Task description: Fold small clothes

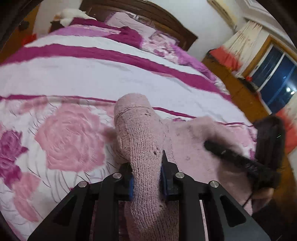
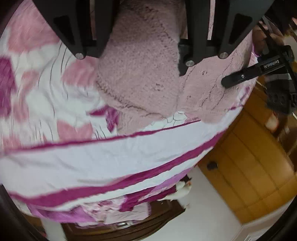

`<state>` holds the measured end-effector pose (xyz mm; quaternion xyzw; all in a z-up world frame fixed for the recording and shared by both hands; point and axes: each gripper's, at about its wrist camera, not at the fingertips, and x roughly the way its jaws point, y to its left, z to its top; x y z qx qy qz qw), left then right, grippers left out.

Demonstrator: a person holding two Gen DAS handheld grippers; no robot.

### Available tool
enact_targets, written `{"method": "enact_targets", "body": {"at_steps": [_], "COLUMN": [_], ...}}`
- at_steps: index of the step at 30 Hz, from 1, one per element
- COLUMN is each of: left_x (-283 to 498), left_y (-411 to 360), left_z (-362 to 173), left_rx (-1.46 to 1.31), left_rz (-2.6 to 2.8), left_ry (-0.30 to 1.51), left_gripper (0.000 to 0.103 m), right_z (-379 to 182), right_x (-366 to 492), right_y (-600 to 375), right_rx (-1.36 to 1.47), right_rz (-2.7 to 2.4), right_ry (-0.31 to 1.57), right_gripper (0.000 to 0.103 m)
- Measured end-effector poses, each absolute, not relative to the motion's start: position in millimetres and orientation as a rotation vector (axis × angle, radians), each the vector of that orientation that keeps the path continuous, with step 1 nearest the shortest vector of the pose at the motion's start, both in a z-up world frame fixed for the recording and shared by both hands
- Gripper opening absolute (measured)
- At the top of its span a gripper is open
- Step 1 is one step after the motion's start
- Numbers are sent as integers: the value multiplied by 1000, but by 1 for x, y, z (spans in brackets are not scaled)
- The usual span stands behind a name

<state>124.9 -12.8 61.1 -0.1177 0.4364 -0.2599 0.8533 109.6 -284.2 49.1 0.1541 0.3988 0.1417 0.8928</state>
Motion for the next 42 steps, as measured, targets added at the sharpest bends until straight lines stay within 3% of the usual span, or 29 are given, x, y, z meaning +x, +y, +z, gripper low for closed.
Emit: {"method": "enact_targets", "body": {"at_steps": [19,42], "left_x": [254,338], "left_y": [-30,-39], "left_z": [79,45], "left_rx": [-181,-256], "left_rz": [-535,-453], "left_ry": [887,893], "left_gripper": [0,0], "right_z": [78,46], "right_x": [229,336], "right_y": [-309,-339], "right_rx": [222,355], "right_rz": [292,233], "right_ry": [810,890], "right_gripper": [30,27]}}
